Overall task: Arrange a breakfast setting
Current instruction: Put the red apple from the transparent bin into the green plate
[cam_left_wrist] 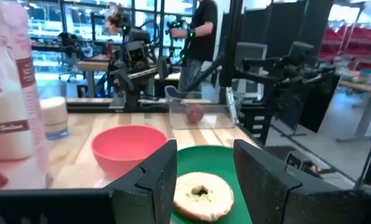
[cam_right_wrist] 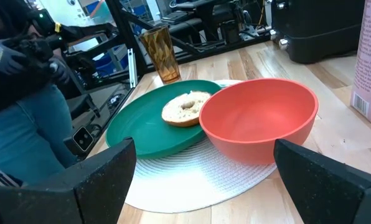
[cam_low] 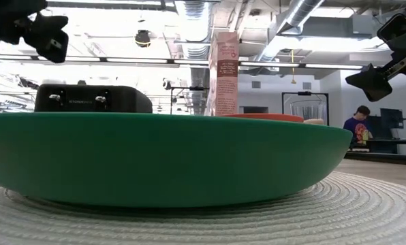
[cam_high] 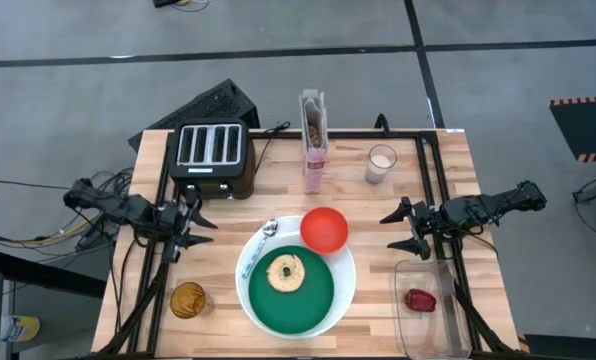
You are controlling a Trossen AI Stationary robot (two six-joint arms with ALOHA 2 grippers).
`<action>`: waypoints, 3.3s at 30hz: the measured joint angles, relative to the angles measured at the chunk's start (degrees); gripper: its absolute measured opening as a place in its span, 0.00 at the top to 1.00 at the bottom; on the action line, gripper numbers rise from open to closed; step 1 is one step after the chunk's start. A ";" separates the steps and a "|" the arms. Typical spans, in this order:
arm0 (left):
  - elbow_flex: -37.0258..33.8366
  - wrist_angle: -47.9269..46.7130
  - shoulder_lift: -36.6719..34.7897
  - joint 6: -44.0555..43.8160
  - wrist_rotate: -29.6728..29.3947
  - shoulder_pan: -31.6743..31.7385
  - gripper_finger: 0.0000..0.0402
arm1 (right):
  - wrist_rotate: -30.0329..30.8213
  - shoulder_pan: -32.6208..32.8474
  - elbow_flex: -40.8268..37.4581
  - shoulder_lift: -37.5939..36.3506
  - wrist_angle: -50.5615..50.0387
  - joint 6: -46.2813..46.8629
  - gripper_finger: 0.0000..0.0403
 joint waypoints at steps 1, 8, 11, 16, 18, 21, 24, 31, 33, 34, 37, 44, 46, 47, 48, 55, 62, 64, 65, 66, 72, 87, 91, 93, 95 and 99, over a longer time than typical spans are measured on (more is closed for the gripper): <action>-0.78 1.03 0.00 -0.07 0.46 0.00 0.64 | 0.01 -0.01 0.00 -0.01 0.00 0.01 0.01; -5.64 5.92 0.00 -0.68 5.47 0.00 0.64 | 0.01 0.00 0.00 -0.02 0.00 -0.01 0.01; -7.25 6.81 0.00 -1.24 7.98 0.00 0.64 | -0.01 0.00 0.00 -0.02 0.00 -0.01 0.01; -8.09 9.68 0.47 -0.64 9.84 0.00 0.64 | 0.01 -0.01 0.00 0.00 0.00 0.01 0.01; -8.11 9.34 0.57 0.38 10.31 0.00 0.64 | 0.00 -0.02 0.00 -0.01 0.00 0.00 0.01; -8.13 9.62 0.52 2.17 10.27 0.00 0.64 | 0.00 0.00 0.00 0.00 0.00 -0.01 0.01; -8.13 9.42 0.55 4.99 8.04 0.00 0.64 | 0.01 0.00 0.00 0.00 0.00 -0.01 0.01; -8.18 9.83 0.55 4.70 3.94 0.00 0.64 | 0.01 -0.01 0.02 -0.02 0.00 0.00 0.01; -8.18 9.83 0.55 4.68 3.94 0.00 0.64 | 0.00 0.00 0.01 0.00 0.00 0.01 0.01; -8.20 9.83 0.55 4.68 3.92 0.00 0.64 | 0.01 0.00 0.00 0.00 0.00 -0.01 0.01; -8.21 9.83 0.55 4.61 3.89 0.00 0.64 | 0.01 -0.01 0.00 -0.01 0.00 0.01 0.01; -8.25 9.83 0.55 4.59 3.85 0.00 0.64 | 0.00 -0.01 0.01 0.00 0.00 0.00 0.01; -8.29 9.83 0.55 4.59 3.85 0.00 0.64 | 0.01 0.00 0.02 -0.01 0.00 0.01 0.01; -8.29 9.83 0.55 4.59 3.85 0.00 0.64 | 0.01 0.00 0.00 -0.02 -0.02 -0.01 0.01; -8.29 9.83 0.55 4.57 3.85 0.00 0.64 | 0.01 0.00 0.00 0.00 -0.02 -0.01 0.01; -8.31 9.83 0.55 4.57 3.86 0.00 0.64 | 0.01 -0.02 0.00 -0.02 0.00 -0.01 0.01; -8.33 9.85 0.55 4.57 3.88 0.00 0.64 | 0.01 -0.02 -0.11 -0.02 1.28 3.96 0.01; -8.33 9.85 0.55 4.57 3.88 0.00 0.64 | 0.01 -0.02 -0.11 0.00 1.29 5.48 0.01; -8.33 9.83 0.55 4.57 3.88 0.00 0.64 | 0.01 -0.04 -0.11 0.00 1.26 5.83 0.01; -8.33 9.84 0.55 4.57 3.88 0.00 0.64 | 0.01 -0.04 -0.11 0.00 1.23 6.04 0.01; -8.33 9.83 0.55 4.57 3.88 0.00 0.64 | 0.00 0.00 -0.09 0.00 1.20 11.13 0.01; -8.33 9.84 0.55 4.57 3.88 0.00 0.64 | 1.99 -0.83 0.06 -0.02 7.76 16.81 0.01; -8.33 9.85 0.55 4.57 3.90 0.00 0.64 | 2.75 -1.79 2.79 0.00 7.66 16.36 0.01; -8.33 9.83 0.55 4.57 3.90 0.00 0.64 | 2.87 -2.35 5.17 0.00 6.56 13.71 0.01; -8.33 9.83 0.55 4.57 3.90 0.00 0.64 | 2.89 -3.00 8.78 0.00 2.63 10.04 0.01; -8.33 9.85 0.55 4.55 3.88 0.00 0.64 | 2.94 -4.23 17.65 0.18 -10.74 5.59 0.01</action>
